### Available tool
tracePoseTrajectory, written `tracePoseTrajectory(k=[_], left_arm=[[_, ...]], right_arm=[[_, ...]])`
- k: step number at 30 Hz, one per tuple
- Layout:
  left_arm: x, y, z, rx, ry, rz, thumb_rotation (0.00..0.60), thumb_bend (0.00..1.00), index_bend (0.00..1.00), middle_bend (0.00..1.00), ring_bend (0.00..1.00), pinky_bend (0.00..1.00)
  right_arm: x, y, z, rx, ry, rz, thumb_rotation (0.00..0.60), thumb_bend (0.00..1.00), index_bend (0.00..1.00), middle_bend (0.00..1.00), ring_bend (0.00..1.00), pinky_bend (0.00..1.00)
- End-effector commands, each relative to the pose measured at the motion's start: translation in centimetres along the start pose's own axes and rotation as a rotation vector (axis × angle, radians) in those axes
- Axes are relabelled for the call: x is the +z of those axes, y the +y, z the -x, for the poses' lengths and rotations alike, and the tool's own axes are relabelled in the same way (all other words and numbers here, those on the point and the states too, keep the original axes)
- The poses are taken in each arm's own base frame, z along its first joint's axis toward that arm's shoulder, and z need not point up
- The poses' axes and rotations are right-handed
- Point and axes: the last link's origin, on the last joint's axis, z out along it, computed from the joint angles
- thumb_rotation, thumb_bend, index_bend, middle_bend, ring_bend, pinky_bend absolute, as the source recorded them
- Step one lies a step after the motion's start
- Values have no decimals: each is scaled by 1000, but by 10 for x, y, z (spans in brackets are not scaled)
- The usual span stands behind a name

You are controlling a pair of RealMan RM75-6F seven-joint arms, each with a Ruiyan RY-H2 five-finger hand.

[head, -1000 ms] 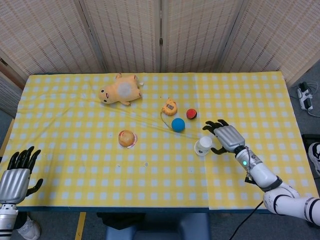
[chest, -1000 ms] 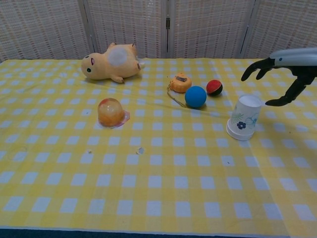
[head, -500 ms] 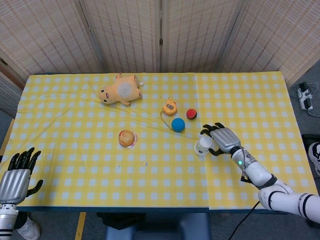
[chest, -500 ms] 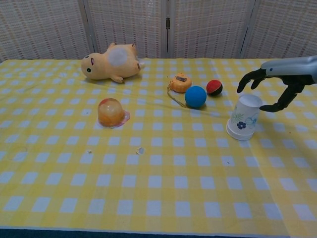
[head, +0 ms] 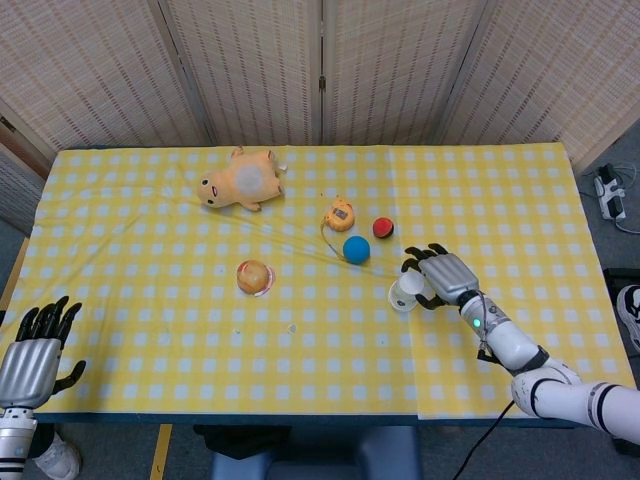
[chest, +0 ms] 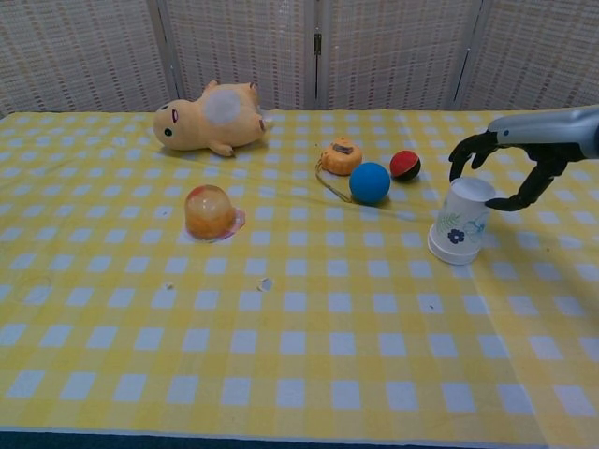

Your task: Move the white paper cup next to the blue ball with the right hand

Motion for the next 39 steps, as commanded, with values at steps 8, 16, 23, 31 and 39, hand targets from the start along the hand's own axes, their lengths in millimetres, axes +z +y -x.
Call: tracePoseTrajectory(k=[8, 16, 23, 31, 39], left_arm=[[1, 1, 1, 1, -10, -2, 600, 360, 78, 44, 60, 31], [2, 2, -1, 3, -10, -1, 600, 361, 77, 44, 59, 29], [3, 5, -2, 0, -14, 9, 600, 360, 77, 44, 59, 26], [2, 4, -2, -6, -17, 9, 600, 360, 77, 44, 59, 24], [1, 5, -3, -8, -16, 10, 600, 360, 75, 44, 60, 26]], right_arm=[[1, -1, -2, 1, 5, -2, 600, 436, 354, 140, 173, 62], [-13, -3, -14, 8, 54, -18, 600, 442, 366, 147, 176, 62], [-25, -3, -20, 13, 77, -28, 600, 442, 370, 150, 178, 62], [-20, 3, -8, 34, 55, -25, 600, 444, 373, 154, 184, 62], [-29, -1, -21, 59, 110, -54, 600, 445, 373, 155, 184, 62]])
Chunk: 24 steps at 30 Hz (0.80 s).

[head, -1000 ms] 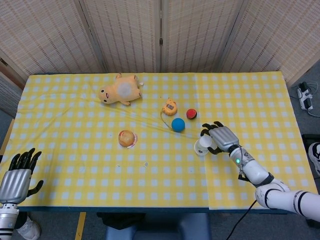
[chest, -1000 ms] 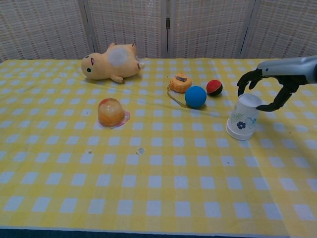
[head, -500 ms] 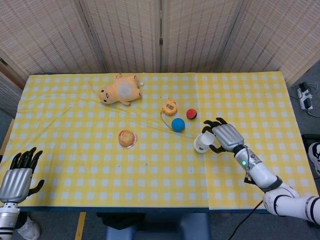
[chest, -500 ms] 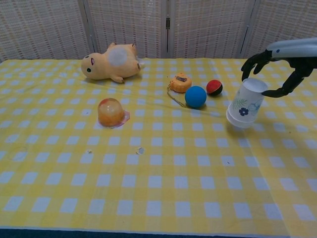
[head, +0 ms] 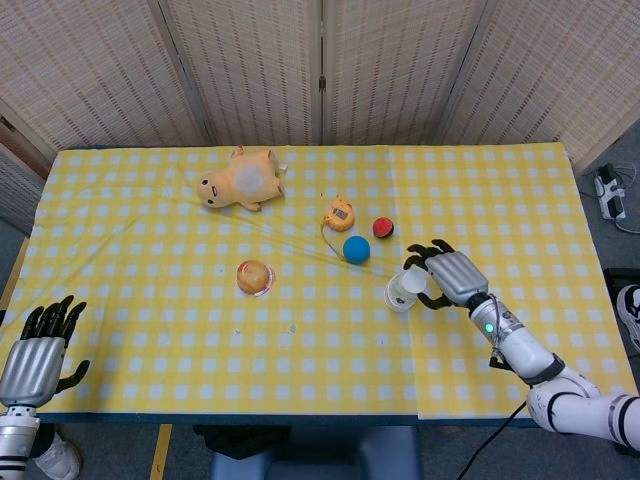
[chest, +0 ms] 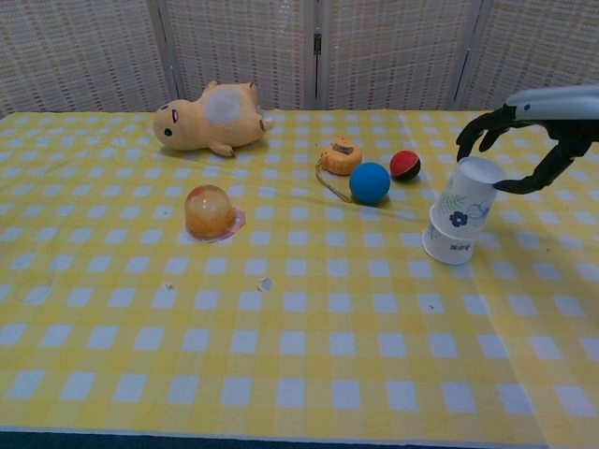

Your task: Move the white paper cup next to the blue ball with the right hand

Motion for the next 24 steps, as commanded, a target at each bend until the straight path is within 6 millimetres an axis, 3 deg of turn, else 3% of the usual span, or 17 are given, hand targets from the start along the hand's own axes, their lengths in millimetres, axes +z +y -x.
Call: tracePoseTrajectory(k=[1, 7, 13, 24], left_arm=[[0, 0, -1, 0, 1, -1, 600, 360, 75, 44, 59, 26], [0, 2, -1, 1, 3, 4, 600, 361, 75, 44, 60, 23], [0, 2, -2, 0, 3, 5, 600, 360, 74, 44, 60, 25], [-2, 0, 0, -7, -5, -4, 600, 360, 74, 44, 60, 25]], right_arm=[[-7, -3, -12, -1, 35, -17, 600, 444, 373, 155, 184, 62], [-18, -9, -30, -20, 73, -29, 600, 445, 373, 155, 182, 62], [-19, -28, -35, -17, 76, -87, 600, 445, 373, 157, 183, 62], [14, -53, -19, -48, 10, -134, 600, 445, 373, 158, 183, 62]])
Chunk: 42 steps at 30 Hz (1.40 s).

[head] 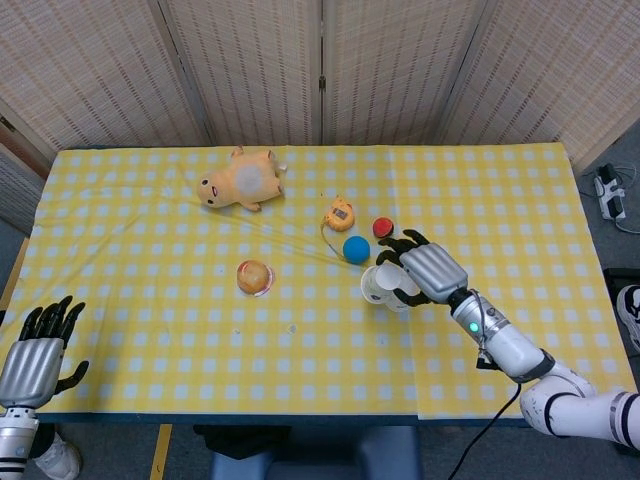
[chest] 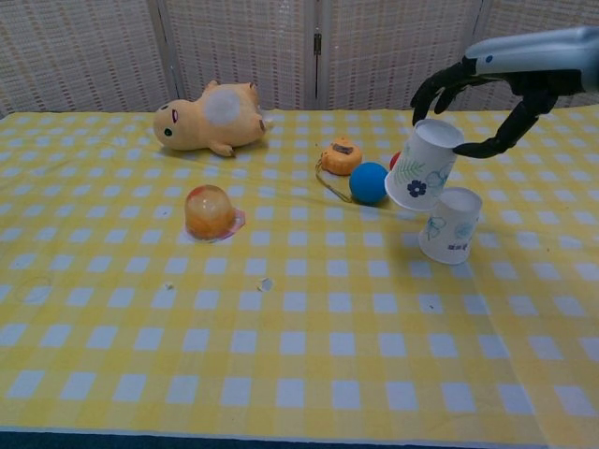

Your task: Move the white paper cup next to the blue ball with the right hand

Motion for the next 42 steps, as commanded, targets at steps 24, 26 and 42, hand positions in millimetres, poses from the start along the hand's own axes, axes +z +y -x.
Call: tracePoseTrajectory(k=[24, 26, 42], left_arm=[[1, -3, 4, -7, -7, -3, 600, 360, 74, 44, 60, 24], [1, -4, 4, -7, -9, -5, 600, 360, 74, 44, 60, 23], [1, -3, 5, -8, -10, -3, 600, 360, 63, 44, 59, 23]], right_arm=[[42, 4, 50, -53, -118, 45, 600, 445, 373, 159, 182, 62], [43, 4, 51, -57, -118, 47, 600, 446, 374, 157, 183, 62], [40, 4, 51, -69, -101, 39, 600, 446, 173, 135, 143, 62]])
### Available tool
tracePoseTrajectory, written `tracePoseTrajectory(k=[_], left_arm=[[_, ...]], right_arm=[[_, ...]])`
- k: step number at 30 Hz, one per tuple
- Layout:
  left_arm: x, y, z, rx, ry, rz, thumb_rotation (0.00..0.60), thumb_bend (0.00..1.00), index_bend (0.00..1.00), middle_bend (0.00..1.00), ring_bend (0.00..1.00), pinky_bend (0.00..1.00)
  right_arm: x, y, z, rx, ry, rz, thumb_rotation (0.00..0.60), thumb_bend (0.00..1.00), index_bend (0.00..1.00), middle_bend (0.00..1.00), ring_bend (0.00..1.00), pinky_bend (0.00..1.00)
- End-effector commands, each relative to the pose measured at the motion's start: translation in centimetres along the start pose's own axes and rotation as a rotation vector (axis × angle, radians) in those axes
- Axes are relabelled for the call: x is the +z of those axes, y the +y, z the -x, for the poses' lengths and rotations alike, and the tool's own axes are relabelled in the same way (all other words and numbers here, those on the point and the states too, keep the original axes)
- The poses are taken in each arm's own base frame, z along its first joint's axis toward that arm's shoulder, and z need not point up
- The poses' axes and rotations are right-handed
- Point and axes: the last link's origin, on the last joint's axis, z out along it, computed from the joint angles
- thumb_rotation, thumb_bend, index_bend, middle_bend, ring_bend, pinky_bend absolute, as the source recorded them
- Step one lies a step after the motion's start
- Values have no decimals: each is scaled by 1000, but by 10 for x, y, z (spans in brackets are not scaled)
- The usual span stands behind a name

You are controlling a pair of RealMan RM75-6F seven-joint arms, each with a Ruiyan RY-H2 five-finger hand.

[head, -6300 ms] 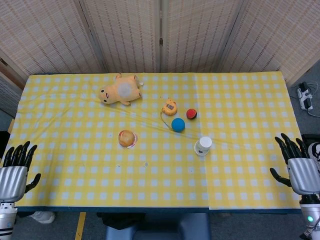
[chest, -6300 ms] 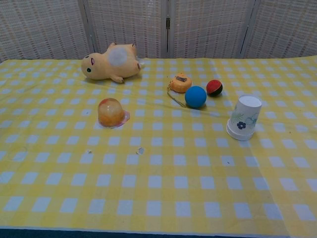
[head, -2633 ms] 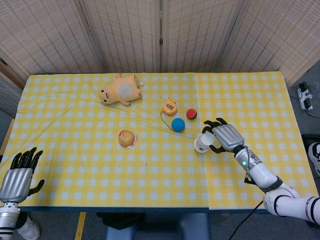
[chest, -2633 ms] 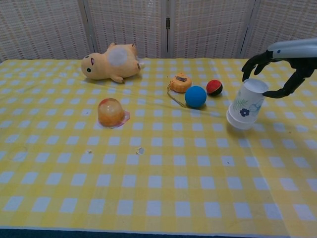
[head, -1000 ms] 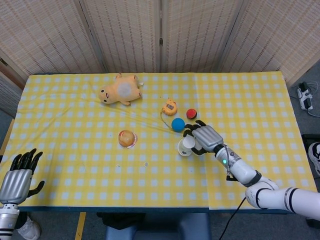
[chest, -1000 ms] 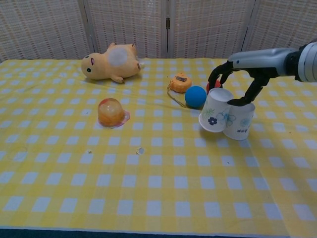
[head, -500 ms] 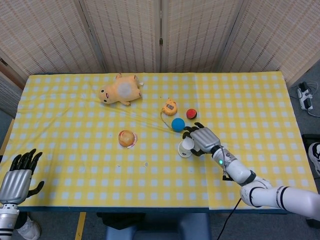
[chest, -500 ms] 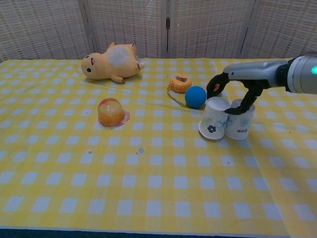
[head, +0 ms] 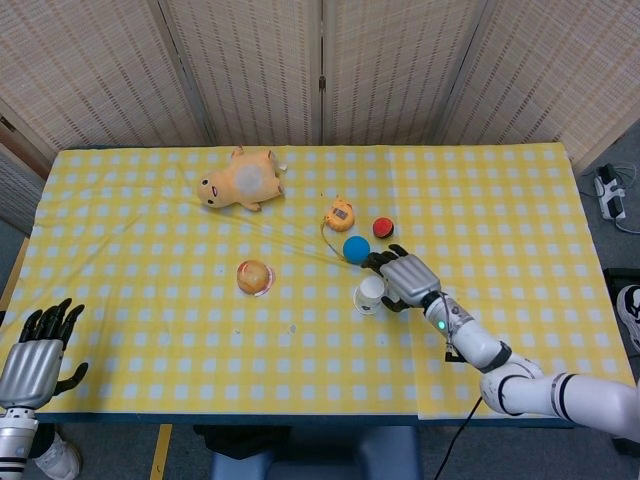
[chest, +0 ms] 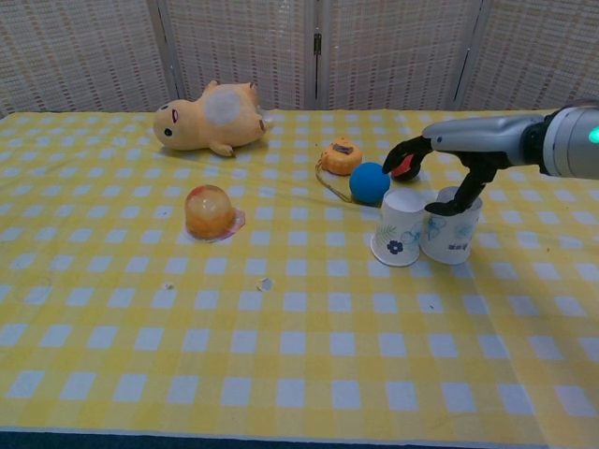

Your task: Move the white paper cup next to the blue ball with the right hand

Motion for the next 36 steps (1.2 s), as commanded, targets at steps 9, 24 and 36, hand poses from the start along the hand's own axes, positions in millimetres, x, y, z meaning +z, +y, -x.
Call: tracePoseTrajectory(k=[9, 24, 36], left_arm=[[1, 1, -3, 1, 20, 4, 600, 360, 62, 44, 59, 24], [5, 17, -7, 7, 130, 51, 600, 361, 62, 44, 59, 31], [2, 31, -9, -8, 198, 72, 600, 361, 62, 44, 59, 28]], right_arm=[[-29, 13, -19, 46, 153, 10, 600, 445, 161, 128, 143, 62], [-149, 70, 9, 110, 439, 166, 600, 445, 160, 98, 131, 62], [-213, 88, 50, 204, 511, 259, 600, 445, 161, 96, 124, 62]])
